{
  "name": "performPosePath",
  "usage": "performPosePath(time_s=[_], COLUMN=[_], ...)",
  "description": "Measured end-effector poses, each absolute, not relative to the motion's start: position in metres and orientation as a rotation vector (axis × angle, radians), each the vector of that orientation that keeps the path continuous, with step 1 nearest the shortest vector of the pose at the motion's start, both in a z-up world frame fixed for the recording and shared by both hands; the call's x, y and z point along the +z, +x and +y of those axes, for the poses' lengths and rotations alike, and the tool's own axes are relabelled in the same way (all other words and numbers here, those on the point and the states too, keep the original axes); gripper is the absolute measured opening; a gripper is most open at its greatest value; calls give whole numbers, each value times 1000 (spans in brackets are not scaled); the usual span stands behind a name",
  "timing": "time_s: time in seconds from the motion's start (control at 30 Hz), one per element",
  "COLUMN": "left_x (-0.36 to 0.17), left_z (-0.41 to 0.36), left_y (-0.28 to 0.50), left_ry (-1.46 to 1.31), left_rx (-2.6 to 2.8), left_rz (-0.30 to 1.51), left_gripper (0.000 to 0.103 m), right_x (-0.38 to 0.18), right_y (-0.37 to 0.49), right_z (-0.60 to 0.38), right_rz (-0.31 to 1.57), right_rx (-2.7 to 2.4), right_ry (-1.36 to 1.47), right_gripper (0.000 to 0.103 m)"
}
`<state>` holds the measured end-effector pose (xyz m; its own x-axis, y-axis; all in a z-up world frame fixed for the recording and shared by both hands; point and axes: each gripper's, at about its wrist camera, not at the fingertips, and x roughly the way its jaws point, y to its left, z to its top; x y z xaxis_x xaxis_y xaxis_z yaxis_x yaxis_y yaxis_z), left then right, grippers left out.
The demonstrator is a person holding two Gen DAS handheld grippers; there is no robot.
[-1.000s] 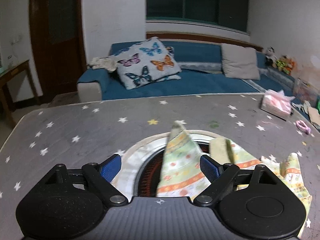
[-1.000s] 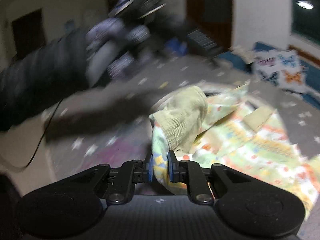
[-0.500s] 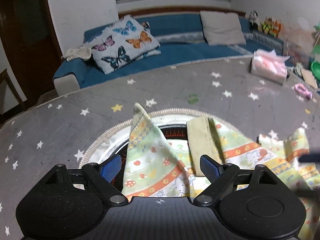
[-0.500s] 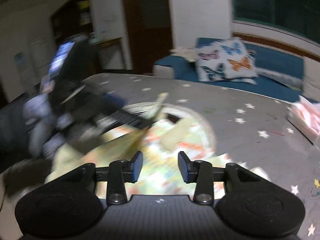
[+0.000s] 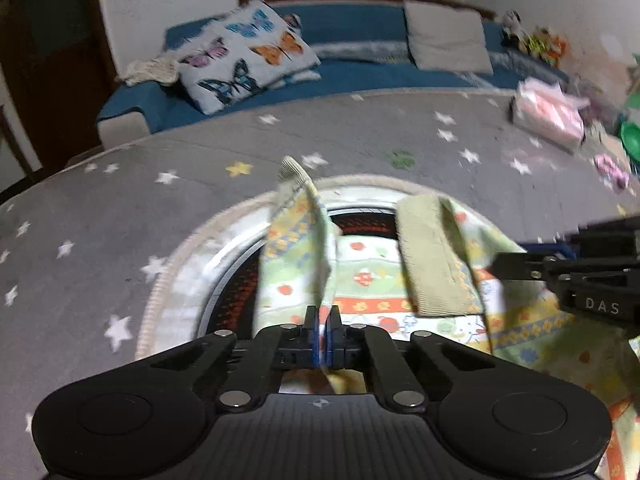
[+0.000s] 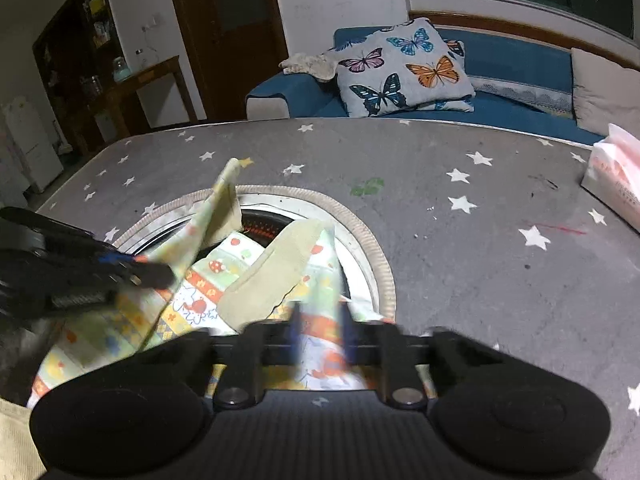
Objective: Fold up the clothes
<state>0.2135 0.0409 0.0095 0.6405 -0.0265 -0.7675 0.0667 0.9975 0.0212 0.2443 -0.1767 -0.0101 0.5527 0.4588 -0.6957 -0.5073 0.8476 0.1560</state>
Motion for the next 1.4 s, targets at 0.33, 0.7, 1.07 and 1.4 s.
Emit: performPosePath(time_s=[0.33,0.7,1.07,1.4], left_x=[36,36,24,58], left_z=[107,151,148,137], left_y=[139,34,-31,-37], left_ry=[-70,-172,-109,-26], left_rx=[121,246,253,226], left_rz=[780,759,844,758], left_gripper=[2,1,6,36], right_x=[37,73,45,51], right_y=[194,88,-14,-20], right_z=[-225,-325,-391,-406], right_rz=[673,546,629,630], right_rx=[489,326,179,102], right_ry=[2,132,278,237], right_gripper=[4,4,11,12])
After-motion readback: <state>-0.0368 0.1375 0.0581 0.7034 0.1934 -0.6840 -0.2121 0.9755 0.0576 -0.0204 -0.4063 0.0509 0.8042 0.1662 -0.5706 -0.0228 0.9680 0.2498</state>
